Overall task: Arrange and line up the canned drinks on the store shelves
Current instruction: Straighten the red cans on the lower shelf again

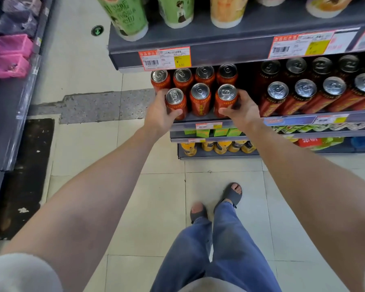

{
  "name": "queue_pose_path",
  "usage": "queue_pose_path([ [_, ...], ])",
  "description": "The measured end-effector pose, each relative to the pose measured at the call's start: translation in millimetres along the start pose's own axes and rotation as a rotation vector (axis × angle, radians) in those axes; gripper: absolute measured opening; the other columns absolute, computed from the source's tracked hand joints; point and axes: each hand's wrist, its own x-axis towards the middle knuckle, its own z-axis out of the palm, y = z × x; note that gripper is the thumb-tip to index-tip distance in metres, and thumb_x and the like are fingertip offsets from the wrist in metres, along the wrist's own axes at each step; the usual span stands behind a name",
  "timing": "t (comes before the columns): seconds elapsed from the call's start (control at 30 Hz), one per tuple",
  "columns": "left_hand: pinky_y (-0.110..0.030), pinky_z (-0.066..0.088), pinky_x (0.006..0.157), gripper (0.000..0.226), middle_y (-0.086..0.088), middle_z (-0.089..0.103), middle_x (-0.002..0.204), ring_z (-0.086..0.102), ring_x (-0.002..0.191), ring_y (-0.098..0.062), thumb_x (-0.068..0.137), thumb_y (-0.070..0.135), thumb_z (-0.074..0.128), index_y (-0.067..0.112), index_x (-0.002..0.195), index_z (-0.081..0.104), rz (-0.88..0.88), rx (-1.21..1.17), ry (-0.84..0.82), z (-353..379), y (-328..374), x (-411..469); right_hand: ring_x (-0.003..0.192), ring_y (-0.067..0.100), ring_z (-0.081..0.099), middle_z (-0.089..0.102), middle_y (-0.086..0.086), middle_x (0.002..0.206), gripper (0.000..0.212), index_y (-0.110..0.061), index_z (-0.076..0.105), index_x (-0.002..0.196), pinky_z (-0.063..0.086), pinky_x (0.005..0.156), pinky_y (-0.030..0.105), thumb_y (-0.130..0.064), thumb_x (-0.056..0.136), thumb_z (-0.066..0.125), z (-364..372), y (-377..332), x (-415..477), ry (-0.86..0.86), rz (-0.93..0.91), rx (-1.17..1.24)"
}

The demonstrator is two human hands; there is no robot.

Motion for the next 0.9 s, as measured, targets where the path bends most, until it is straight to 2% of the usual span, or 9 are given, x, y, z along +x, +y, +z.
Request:
queue_pose_path([
  [0.13,-0.047,0.048,0.109,0.069,0.002,0.063,0.134,0.059,0.126,-0.021,0.081,0.024,0.085,0.024,0.138,0.045,-0.031,0.006,0.002,-2,2,-2,0.111,0.013,0.065,0.069,-0.004,0.121,0.073,-0.029,0.049,0.14,0.051,0.104,0.036,-0.03,0.077,0.087,-3,3,1,-0.019,-0.021,-0.061],
  [0.2,-0.047,0.049,0.108,0.073,0.001,0.064,0.134,0.06,0.125,-0.022,0.078,0.03,0.087,0.023,0.138,0.046,-0.02,0.052,0.022,-5,5,-2,0.112,0.014,0.065,0.069,-0.004,0.122,0.073,-0.031,0.048,0.139,0.051,0.103,0.038,-0.032,0.077,0.086,-4,2,1,-0.016,-0.013,-0.08],
  [0.33,-0.047,0.043,0.11,0.072,-0.004,0.058,0.14,0.052,0.13,-0.027,0.08,0.042,0.083,0.02,0.141,0.051,0.155,0.283,0.127,-11,27,1,0.114,0.013,0.063,0.067,-0.005,0.125,0.073,-0.031,0.047,0.141,0.049,0.104,0.033,-0.033,0.079,0.085,-3,-1,-1,-0.01,-0.007,-0.078],
  [0.5,-0.045,0.031,0.116,0.075,-0.004,0.055,0.147,0.046,0.137,-0.031,0.082,0.053,0.078,0.03,0.147,0.049,0.272,0.459,0.002,0,56,18,0.116,0.013,0.063,0.067,-0.005,0.125,0.075,-0.032,0.046,0.142,0.049,0.105,0.033,-0.032,0.078,0.085,-1,1,-2,0.0,-0.001,-0.065],
  [0.57,-0.045,0.028,0.116,0.073,-0.004,0.053,0.147,0.044,0.136,-0.033,0.083,0.055,0.076,0.032,0.147,0.05,0.295,0.543,-0.027,4,61,22,0.115,0.012,0.061,0.066,-0.005,0.126,0.074,-0.03,0.046,0.142,0.048,0.102,0.028,-0.03,0.079,0.085,-1,0,-3,0.003,0.003,-0.062],
  [0.63,-0.046,0.026,0.115,0.071,-0.006,0.05,0.144,0.041,0.134,-0.034,0.082,0.057,0.076,0.034,0.145,0.053,0.313,0.619,-0.023,8,63,22,0.113,0.009,0.059,0.065,-0.005,0.126,0.074,-0.028,0.045,0.142,0.046,0.098,0.023,-0.027,0.08,0.085,-3,-2,-4,-0.001,0.011,-0.053],
  [0.77,-0.047,0.026,0.111,0.066,-0.007,0.048,0.141,0.038,0.132,-0.034,0.085,0.055,0.074,0.032,0.144,0.056,0.334,0.688,-0.011,13,65,21,0.118,0.014,0.06,0.065,-0.001,0.129,0.075,-0.026,0.045,0.144,0.047,0.103,0.028,-0.021,0.08,0.083,-4,-6,-5,-0.016,0.022,-0.054],
  [0.9,-0.046,0.026,0.109,0.057,-0.002,0.052,0.145,0.037,0.137,-0.031,0.091,0.048,0.07,0.031,0.144,0.055,0.353,0.693,-0.054,16,70,20,0.114,0.012,0.06,0.066,0.0,0.126,0.071,-0.022,0.047,0.144,0.045,0.097,0.022,-0.018,0.081,0.082,-3,-4,-5,-0.009,0.016,-0.042],
])
